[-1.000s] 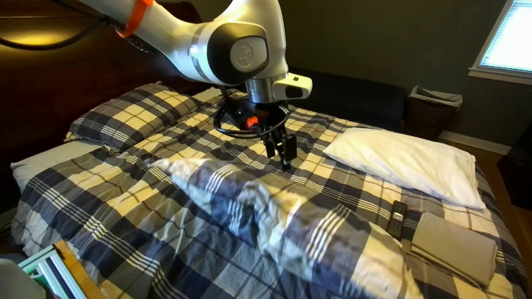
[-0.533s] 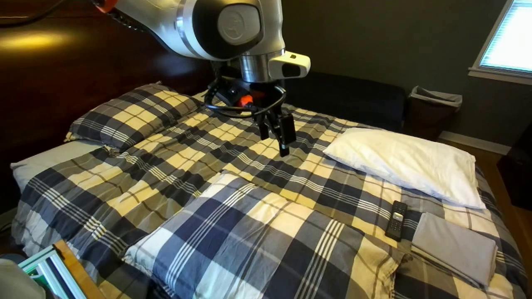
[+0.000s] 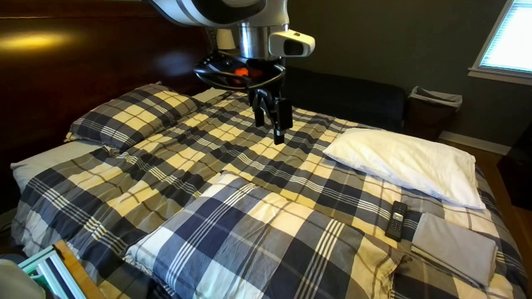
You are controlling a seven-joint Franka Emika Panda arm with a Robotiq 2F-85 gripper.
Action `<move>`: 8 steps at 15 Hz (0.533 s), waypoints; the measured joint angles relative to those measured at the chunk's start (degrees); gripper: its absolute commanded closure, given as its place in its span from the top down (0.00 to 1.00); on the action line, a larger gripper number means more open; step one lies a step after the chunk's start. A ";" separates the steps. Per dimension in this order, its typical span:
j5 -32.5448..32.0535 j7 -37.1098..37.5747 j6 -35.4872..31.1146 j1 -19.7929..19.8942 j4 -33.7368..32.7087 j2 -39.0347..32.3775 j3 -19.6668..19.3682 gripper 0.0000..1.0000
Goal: Turn the pillow upside down
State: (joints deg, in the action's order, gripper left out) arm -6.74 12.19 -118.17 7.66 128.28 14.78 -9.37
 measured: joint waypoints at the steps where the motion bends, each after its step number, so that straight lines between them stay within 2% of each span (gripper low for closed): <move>1: 0.22 -0.08 1.08 0.08 -0.62 0.32 0.00 1.00; 8: 0.97 -0.17 2.94 0.34 -2.29 1.45 0.09 1.00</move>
State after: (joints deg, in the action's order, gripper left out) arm -5.77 12.02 -115.23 8.00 126.00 16.23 -9.28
